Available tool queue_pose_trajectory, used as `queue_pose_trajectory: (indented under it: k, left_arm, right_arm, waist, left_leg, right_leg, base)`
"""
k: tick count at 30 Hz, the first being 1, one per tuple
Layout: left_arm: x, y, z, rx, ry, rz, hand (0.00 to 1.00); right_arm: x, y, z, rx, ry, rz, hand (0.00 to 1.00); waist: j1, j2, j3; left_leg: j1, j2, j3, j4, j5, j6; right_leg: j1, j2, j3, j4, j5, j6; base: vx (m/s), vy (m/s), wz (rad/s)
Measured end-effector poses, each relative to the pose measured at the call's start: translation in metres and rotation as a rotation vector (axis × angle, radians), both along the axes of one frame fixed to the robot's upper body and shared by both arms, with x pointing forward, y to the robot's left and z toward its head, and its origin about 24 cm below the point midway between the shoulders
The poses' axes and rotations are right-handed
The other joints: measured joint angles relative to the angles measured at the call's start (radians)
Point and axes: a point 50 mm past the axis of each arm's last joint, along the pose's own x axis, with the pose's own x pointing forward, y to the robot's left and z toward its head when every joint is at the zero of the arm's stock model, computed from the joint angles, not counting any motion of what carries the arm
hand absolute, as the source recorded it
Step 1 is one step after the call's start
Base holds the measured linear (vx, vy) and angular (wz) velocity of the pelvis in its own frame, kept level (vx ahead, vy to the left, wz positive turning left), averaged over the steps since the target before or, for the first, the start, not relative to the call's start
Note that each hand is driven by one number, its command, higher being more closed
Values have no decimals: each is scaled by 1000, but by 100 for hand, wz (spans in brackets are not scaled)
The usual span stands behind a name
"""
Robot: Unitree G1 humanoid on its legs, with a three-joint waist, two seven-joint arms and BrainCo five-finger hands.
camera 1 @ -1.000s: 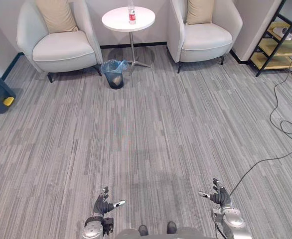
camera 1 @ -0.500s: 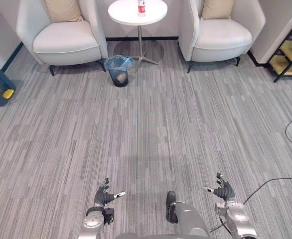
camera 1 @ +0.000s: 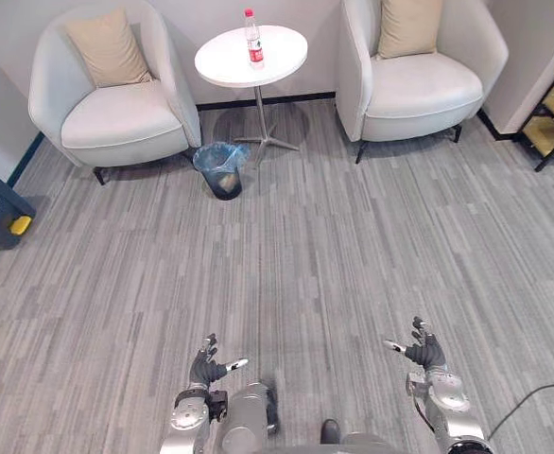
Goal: Gather rubbish on tea table into small bin, then transfer packed bag to large trash can.
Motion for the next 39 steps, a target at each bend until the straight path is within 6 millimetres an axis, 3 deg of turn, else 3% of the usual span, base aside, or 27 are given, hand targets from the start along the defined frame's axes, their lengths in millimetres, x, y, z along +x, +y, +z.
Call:
queue_pose_trajectory:
  k: [2,3,5,6,7,8,9,11,12,14,17,18,19,20,21,22,25,26,28,30,32,33,35,36,37,38,39]
  left_arm:
    - [-4,1,-2,1,13,9,0]
    - [-7,3,-3,2,19,14,0]
    - [-10,3,-4,3,28,14,0]
    - [-10,1,-5,-2,31,10,0]
    - [-13,2,-6,0,40,7,0]
    - [-15,3,-6,5,44,5,0]
    - [-14,3,-6,11,45,-4,0]
    - [-16,7,-7,34,55,-30,0]
    - [-16,8,-6,41,55,-38,0]
    - [-12,12,-4,54,44,-40,0]
    - [-6,11,-2,53,31,-42,0]
    - [-5,10,-2,53,29,-44,0]
    - [-6,11,-2,56,29,-44,0]
    - [-8,15,-3,64,37,-40,0]
    - [-10,10,-7,45,57,-29,0]
    - [-11,10,-8,45,60,-28,0]
    - [-13,5,-9,28,63,-21,0]
    - [-15,2,-10,9,64,-4,0]
    - [-16,1,-7,0,48,9,0]
    - [-14,2,-4,1,29,12,0]
    - [-8,1,-1,-1,9,9,0]
    - [-6,0,0,-4,3,7,0]
    - [-6,-1,0,-8,3,7,0]
    - [-6,-4,0,-16,2,8,0]
    - [-7,-6,-1,-22,3,9,0]
    - [-8,-7,-2,-25,9,11,0]
    - [-12,-5,-4,-21,24,13,0]
  right_arm:
    - [-3,3,-4,3,24,12,0]
    - [-4,7,-6,9,31,26,0]
    - [-4,12,-8,23,33,30,0]
    - [-4,12,-8,18,35,36,0]
    - [-5,14,-10,19,48,43,0]
    - [-7,15,-12,21,58,47,0]
    - [-10,16,-14,24,68,49,0]
    - [-17,20,-19,19,96,76,0]
    - [-21,23,-21,14,112,99,0]
    - [-17,28,-21,12,111,142,0]
    - [-12,25,-18,-1,100,149,0]
    - [-13,25,-18,-1,104,149,0]
    - [-15,26,-20,3,113,147,0]
    - [-23,26,-24,8,135,140,0]
    - [-25,20,-25,-6,153,134,0]
    - [-25,20,-26,-4,155,131,0]
    - [-26,20,-26,6,150,121,0]
    - [-28,25,-26,21,145,117,0]
    - [-31,32,-24,48,116,103,0]
    - [-26,37,-22,73,91,80,0]
    - [-22,35,-20,77,76,62,0]
    - [-17,30,-17,79,63,35,0]
    - [-17,25,-16,74,58,16,0]
    - [-17,20,-16,68,61,2,0]
    - [-19,14,-17,61,70,-10,0]
    - [-20,10,-19,54,85,-14,0]
    - [-23,12,-22,57,106,-8,0]
  waist:
    - [19,25,-11]
    - [24,4,-13]
    - [24,-39,-21]
    - [25,-43,-24]
    - [23,-44,-24]
    - [23,-45,-23]
    - [22,-46,-23]
    - [16,-45,-23]
    - [6,-44,-23]
    - [-22,-44,-22]
    - [-38,-20,-7]
    - [-37,-21,-6]
    - [-39,-39,-9]
    - [-39,-75,-15]
    - [-44,-42,-21]
    - [-44,-39,-28]
    - [-51,-15,-29]
    - [-45,1,-23]
    - [-30,0,-16]
    - [-21,-19,-15]
    - [-4,-21,-9]
    - [6,-27,-3]
    - [10,-31,1]
    - [22,-23,1]
    - [23,-6,-3]
    - [24,13,-2]
    - [25,19,-14]
  left_leg:
    - [24,-4,-5,-86,138,62]
    - [26,-22,4,-49,155,88]
    - [32,-65,34,-13,101,114]
    - [44,-77,50,-13,77,121]
    - [82,-91,63,-33,57,133]
    - [137,-105,69,-56,34,140]
    - [170,-111,69,-69,25,139]
    - [266,-122,64,-97,-4,152]
    - [318,-123,56,-116,-18,154]
    - [388,-114,33,-157,-22,157]
    - [437,-80,7,-177,-23,155]
    - [455,-73,-8,-180,-27,148]
    - [484,-76,-18,-179,-51,107]
    - [521,-90,-46,-173,-96,67]
    - [532,-59,-69,-161,-127,51]
    - [521,-42,-74,-136,-129,47]
    - [366,24,-121,218,-119,18]
    - [291,90,-119,456,-47,-11]
    - [214,151,-81,682,-47,3]
    - [123,156,-39,742,-60,23]
    - [42,139,5,656,-76,48]
    - [8,83,16,430,-76,48]
    - [6,37,16,251,-62,36]
    - [13,5,13,76,-18,1]
    - [24,-3,8,-29,25,1]
    - [32,1,2,-70,92,23]
    - [39,-9,5,-44,158,93]
  right_leg:
    - [20,-2,49,32,-68,43]
    - [31,-26,73,57,-109,62]
    - [12,-80,89,140,-168,106]
    - [-36,-97,108,242,-187,133]
    - [-98,-111,132,414,-193,190]
    - [-167,-127,138,603,-162,303]
    - [-199,-135,138,695,-146,339]
    - [-274,-156,103,903,-155,312]
    - [-321,-175,37,947,-180,261]
    - [-418,-168,-36,851,-222,185]
    - [-475,-112,-31,575,-180,148]
    - [-470,-92,-16,426,-111,141]
    - [-459,-79,8,260,29,120]
    - [-460,-89,34,250,202,88]
    - [-477,-72,12,323,170,76]
    - [-479,-66,10,335,137,64]
    - [-404,-25,-50,278,84,41]
    - [-305,16,-72,221,69,15]
    - [-195,50,-69,173,37,-20]
    - [-122,47,-59,125,25,-25]
    - [-81,36,-43,92,24,-20]
    - [-58,8,-28,86,14,-2]
    - [-34,-14,-17,71,1,17]
    - [-11,-27,-3,55,-14,35]
    - [9,-26,4,46,-29,50]
    - [25,-19,18,48,-54,66]
    - [39,-32,41,67,-94,86]
  base:
    - [412,241,-53]
    - [391,216,-44]
    - [366,167,-29]
    - [481,233,-33]
    - [474,229,-31]
    - [478,224,-19]
    - [414,142,-8]
    - [383,93,3]
    - [423,49,28]
    - [479,-9,41]
    - [468,-104,29]
    - [366,-119,40]
    - [468,-179,56]
    - [585,-243,55]
    - [463,-221,42]
    - [456,-242,35]
    - [453,-307,39]
    - [355,-198,24]
    - [390,-169,1]
    - [375,-127,-11]
    - [364,-19,-27]
    - [339,65,-27]
    - [312,93,-20]
    - [374,167,-21]
    - [451,244,-27]
    - [476,283,-33]
    - [399,242,-32]
